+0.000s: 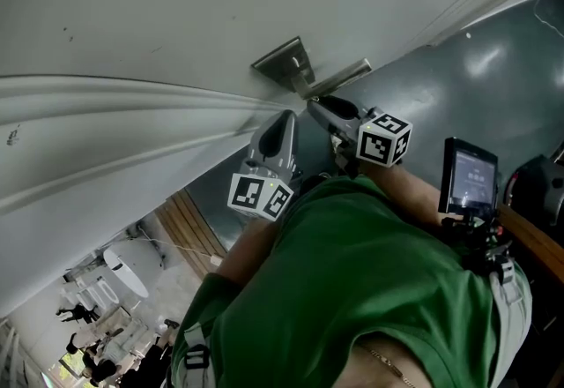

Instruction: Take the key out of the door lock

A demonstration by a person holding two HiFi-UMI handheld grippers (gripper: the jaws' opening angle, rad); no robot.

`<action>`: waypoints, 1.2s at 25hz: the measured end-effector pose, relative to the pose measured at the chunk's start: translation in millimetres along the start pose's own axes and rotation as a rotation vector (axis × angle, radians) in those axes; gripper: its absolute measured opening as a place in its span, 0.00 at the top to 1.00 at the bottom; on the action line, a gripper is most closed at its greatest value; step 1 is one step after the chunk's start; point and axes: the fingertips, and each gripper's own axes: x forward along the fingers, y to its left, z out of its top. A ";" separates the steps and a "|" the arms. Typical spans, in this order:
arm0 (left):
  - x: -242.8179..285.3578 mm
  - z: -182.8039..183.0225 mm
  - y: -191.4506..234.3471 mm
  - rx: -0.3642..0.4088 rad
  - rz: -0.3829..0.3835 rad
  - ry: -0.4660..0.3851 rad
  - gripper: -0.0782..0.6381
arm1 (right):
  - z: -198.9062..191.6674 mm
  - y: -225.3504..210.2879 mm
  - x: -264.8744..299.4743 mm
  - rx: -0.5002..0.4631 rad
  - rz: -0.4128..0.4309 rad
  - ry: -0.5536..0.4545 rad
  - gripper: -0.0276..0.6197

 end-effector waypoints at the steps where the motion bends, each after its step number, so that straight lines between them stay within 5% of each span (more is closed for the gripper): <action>1: -0.7 0.0 -0.8 0.002 0.001 0.000 0.89 | -0.4 0.8 0.6 0.018 0.010 0.000 0.76; 15: -14.0 -5.5 -7.5 0.009 0.024 -0.006 0.89 | -15.6 8.2 1.4 0.248 0.092 0.007 0.76; 30: -12.0 2.6 -8.9 0.027 0.027 -0.020 0.89 | -13.7 10.2 8.2 0.455 0.169 -0.001 0.88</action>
